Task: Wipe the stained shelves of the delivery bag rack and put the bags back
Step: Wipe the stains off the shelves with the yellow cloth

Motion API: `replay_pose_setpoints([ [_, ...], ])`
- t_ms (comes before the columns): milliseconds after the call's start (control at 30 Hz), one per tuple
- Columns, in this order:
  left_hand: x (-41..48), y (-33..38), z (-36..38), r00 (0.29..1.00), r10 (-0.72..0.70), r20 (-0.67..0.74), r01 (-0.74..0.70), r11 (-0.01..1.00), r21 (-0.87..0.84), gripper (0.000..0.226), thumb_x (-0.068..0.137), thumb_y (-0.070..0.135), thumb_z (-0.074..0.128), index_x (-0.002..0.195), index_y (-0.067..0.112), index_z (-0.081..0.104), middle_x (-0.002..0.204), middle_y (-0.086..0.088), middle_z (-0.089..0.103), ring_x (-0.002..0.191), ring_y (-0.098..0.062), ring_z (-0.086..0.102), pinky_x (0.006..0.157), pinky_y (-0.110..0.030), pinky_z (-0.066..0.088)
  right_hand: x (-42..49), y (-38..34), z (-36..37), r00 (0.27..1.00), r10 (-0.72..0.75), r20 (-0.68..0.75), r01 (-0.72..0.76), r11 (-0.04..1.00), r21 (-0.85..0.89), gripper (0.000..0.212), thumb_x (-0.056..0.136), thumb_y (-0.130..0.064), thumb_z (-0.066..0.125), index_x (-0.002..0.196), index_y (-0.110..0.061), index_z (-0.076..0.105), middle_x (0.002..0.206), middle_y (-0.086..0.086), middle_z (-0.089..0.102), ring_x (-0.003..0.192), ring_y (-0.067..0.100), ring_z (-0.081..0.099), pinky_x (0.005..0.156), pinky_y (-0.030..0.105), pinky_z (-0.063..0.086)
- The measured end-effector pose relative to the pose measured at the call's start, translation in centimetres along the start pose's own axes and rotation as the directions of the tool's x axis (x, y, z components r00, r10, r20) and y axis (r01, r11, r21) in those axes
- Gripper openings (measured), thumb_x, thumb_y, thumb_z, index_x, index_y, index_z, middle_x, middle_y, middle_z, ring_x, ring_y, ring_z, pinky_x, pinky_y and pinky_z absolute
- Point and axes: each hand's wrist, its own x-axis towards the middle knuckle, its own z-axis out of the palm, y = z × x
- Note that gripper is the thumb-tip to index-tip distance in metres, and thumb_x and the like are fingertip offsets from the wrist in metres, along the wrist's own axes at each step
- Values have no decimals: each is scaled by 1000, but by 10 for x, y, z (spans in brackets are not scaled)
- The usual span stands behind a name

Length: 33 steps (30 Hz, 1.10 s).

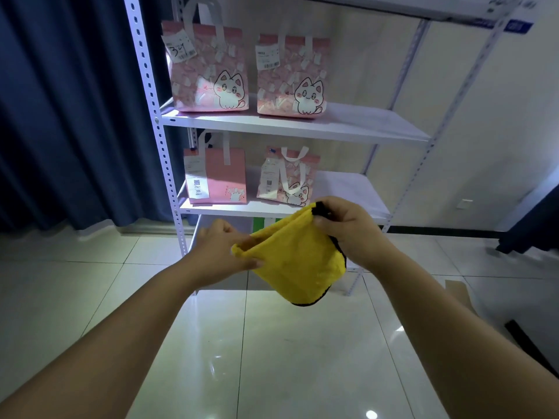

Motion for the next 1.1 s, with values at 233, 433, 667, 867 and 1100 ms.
replay_pose_setpoints([
  [233,33,11,-16,984,146,-102,-153,986,-65,20,77,44,69,74,24,65,94,6,55,88,-14,51,68,-18,37,17,12,-26,961,58,-272,-37,996,82,16,92,-6,51,92,-18,62,85,1,60,80,19,54,77,38,45],
  [433,81,49,-25,947,182,-265,-237,952,-192,26,60,42,82,59,25,62,58,2,58,49,-2,48,44,-12,34,31,44,-57,886,109,-450,-119,993,5,40,92,-2,45,99,-42,48,96,0,58,80,16,55,65,28,46],
  [667,165,116,-16,942,202,-267,-274,923,-270,38,62,31,84,83,40,53,85,1,63,64,-15,61,48,-30,53,78,80,-136,892,12,-452,-91,984,-152,46,90,3,40,78,-40,52,99,-4,53,63,11,47,50,15,34],
  [867,253,178,-8,934,278,-225,-287,958,-10,17,72,40,74,83,35,62,74,16,61,63,0,54,52,-20,35,139,115,-224,880,37,-473,-127,979,-159,32,92,-7,47,107,-35,49,101,-12,53,76,5,56,55,14,38],
  [1100,339,223,6,893,327,-308,-341,940,8,14,74,37,72,76,33,58,75,13,60,66,-3,55,55,-26,40,198,148,-298,891,-24,-454,-111,957,-269,32,89,-4,49,86,-35,55,85,-19,57,78,5,53,61,21,37],
])
